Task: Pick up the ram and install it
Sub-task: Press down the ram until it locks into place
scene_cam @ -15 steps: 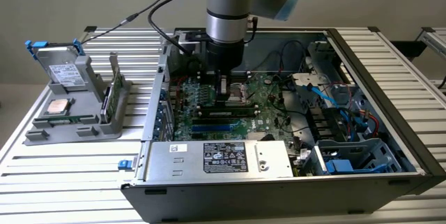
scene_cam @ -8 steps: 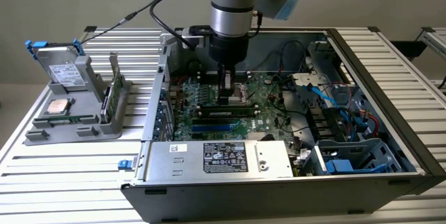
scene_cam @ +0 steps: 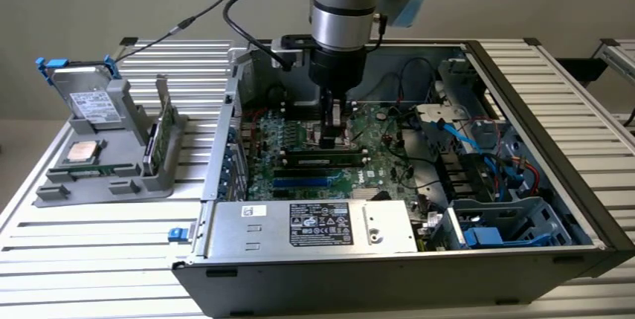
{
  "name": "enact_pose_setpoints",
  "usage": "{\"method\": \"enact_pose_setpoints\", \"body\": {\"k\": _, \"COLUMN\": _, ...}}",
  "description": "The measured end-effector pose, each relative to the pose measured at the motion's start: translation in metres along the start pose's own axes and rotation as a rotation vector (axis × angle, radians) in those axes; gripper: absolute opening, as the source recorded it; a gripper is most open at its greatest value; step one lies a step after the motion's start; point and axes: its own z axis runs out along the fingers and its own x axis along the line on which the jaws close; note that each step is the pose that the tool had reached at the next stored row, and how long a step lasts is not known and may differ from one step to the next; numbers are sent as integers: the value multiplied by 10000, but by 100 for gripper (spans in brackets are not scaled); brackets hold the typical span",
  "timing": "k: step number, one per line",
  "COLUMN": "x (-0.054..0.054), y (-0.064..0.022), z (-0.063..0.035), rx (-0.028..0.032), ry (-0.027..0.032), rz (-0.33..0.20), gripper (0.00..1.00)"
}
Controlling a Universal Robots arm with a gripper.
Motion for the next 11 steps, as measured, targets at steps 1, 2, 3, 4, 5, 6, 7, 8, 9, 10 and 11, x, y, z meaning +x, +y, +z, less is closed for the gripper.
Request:
{"method": "enact_pose_setpoints", "body": {"k": 1, "x": 4, "y": -22, "z": -1, "rx": 0, "ry": 0, "rz": -12, "gripper": 10}}
{"method": "enact_pose_setpoints", "body": {"k": 2, "x": 8, "y": -41, "z": -2, "rx": 0, "ry": 1, "rz": -24, "gripper": 10}}
{"method": "enact_pose_setpoints", "body": {"k": 3, "x": 12, "y": -57, "z": -2, "rx": 1, "ry": 0, "rz": -35, "gripper": 10}}
{"method": "enact_pose_setpoints", "body": {"k": 4, "x": 15, "y": -74, "z": -3, "rx": 2, "ry": 1, "rz": -46, "gripper": 10}}
{"method": "enact_pose_setpoints", "body": {"k": 5, "x": 19, "y": -89, "z": -4, "rx": 2, "ry": 3, "rz": -57, "gripper": 10}}
{"method": "enact_pose_setpoints", "body": {"k": 6, "x": 20, "y": -100, "z": -4, "rx": 3, "ry": 3, "rz": -68, "gripper": 10}}
{"method": "enact_pose_setpoints", "body": {"k": 7, "x": 20, "y": -104, "z": -4, "rx": 4, "ry": 4, "rz": -73, "gripper": 10}}
{"method": "enact_pose_setpoints", "body": {"k": 8, "x": 20, "y": -104, "z": -4, "rx": -6, "ry": 3, "rz": -73, "gripper": 10}}
{"method": "enact_pose_setpoints", "body": {"k": 9, "x": 20, "y": -104, "z": -4, "rx": -9, "ry": 3, "rz": -73, "gripper": 10}}
{"method": "enact_pose_setpoints", "body": {"k": 10, "x": 20, "y": -104, "z": -4, "rx": -9, "ry": 3, "rz": -73, "gripper": 10}}
{"method": "enact_pose_setpoints", "body": {"k": 11, "x": 21, "y": -104, "z": -5, "rx": -9, "ry": 3, "rz": -73, "gripper": 10}}
